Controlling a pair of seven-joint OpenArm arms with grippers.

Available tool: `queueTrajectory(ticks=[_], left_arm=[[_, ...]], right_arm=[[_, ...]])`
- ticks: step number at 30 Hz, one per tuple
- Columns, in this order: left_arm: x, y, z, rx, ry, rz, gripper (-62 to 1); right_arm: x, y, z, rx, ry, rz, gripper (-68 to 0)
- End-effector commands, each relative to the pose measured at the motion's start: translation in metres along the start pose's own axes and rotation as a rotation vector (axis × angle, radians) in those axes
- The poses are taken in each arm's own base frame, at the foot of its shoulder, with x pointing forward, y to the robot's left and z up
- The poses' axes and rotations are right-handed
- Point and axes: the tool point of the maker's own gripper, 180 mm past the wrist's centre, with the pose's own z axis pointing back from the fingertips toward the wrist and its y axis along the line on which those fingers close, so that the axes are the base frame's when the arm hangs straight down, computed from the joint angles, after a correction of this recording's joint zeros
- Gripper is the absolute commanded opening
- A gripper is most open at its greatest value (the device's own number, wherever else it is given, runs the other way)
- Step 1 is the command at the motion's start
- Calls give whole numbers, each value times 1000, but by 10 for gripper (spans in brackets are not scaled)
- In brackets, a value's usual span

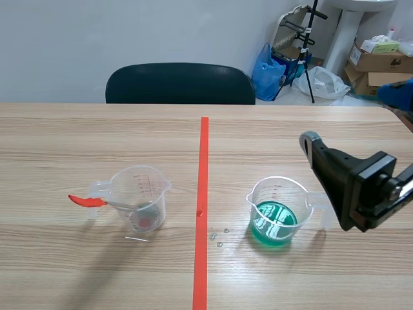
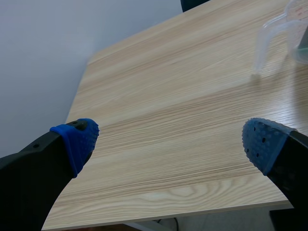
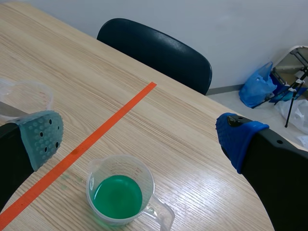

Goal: Do the redox reaction experiment

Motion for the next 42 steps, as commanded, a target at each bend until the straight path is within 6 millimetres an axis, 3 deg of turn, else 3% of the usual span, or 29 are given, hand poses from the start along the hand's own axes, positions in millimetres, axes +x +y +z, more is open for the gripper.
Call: queueTrajectory(ticks=[1, 42], left_arm=[[5, 1, 1, 5, -14, 0, 14], [9, 1, 1, 5, -33, 0, 14]], right_arm=[[12, -1, -2, 0, -45, 1, 4], [12, 1, -2, 6, -45, -3, 4]])
